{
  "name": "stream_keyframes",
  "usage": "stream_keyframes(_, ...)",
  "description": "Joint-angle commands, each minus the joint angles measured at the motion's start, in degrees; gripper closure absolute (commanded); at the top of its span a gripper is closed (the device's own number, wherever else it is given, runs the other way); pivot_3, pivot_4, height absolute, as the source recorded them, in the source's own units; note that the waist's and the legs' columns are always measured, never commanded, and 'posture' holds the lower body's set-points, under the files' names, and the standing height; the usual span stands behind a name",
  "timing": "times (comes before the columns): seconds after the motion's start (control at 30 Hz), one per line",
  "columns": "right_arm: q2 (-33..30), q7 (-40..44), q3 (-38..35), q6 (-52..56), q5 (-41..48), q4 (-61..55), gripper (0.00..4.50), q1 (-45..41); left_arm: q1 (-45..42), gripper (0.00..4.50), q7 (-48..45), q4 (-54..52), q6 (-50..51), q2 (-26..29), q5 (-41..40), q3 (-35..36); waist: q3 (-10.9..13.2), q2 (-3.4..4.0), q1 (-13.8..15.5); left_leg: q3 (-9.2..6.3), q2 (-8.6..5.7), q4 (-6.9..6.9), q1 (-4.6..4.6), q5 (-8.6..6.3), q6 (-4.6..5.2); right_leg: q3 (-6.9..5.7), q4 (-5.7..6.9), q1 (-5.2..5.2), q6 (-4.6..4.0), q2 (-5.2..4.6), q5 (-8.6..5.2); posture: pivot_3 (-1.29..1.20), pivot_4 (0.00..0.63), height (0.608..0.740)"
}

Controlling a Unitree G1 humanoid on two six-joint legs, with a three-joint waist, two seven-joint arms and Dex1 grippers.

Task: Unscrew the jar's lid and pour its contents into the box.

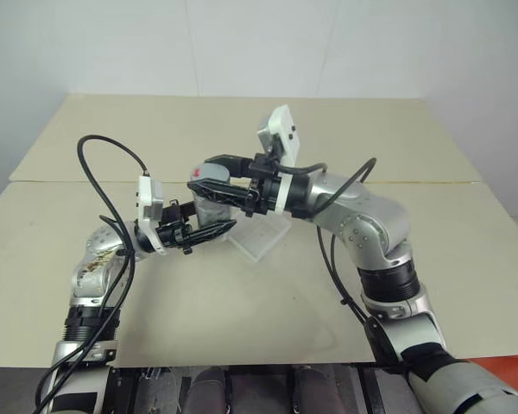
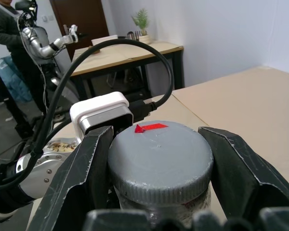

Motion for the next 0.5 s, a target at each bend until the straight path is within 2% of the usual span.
stream_keyframes(0.03,-0.25,3.35,-2.30,-1.32,3.31,-2.78,1.72,-2.33,0.48,2.11,-1.97,-0.01,0.20,-0.27,-0.22,-1.44,0.00,0.00,0.01,0.00,0.00,0.00,0.00,0.00,0.00,0.00,0.00,0.00,0.00,0.00,0.00,0.00,0.150,0.740)
stream_keyframes(0.27,-3.57,14.62,-0.81,-1.92,5.48,-1.32,1.72,-1.84,-1.00,2.11,-6.05,2.07,0.46,-0.03,-0.52,-2.18,0.00,0.00,0.04,0.02,-0.01,0.01,0.00,-0.01,0.02,0.00,-0.04,0.02,0.00,0.01,0.00,0.00,0.150,0.740)
stream_keyframes(0.37,-4.01,16.88,-0.82,-2.75,4.87,0.14,1.72,-2.10,-1.65,2.11,-7.04,2.74,0.49,0.09,-0.43,-2.13,0.00,0.00,-0.02,0.01,0.00,0.00,0.01,-0.01,0.02,0.00,-0.02,0.01,0.00,0.02,0.00,0.00,0.150,0.740)
stream_keyframes(0.5,-3.20,15.95,-2.10,-5.28,3.06,2.74,1.72,-4.05,-1.14,2.11,-8.06,3.32,0.10,0.55,0.51,-2.66,0.00,0.00,-0.12,0.00,0.01,0.00,0.01,-0.01,0.02,0.01,-0.01,-0.01,0.00,0.03,0.00,0.00,0.150,0.740)
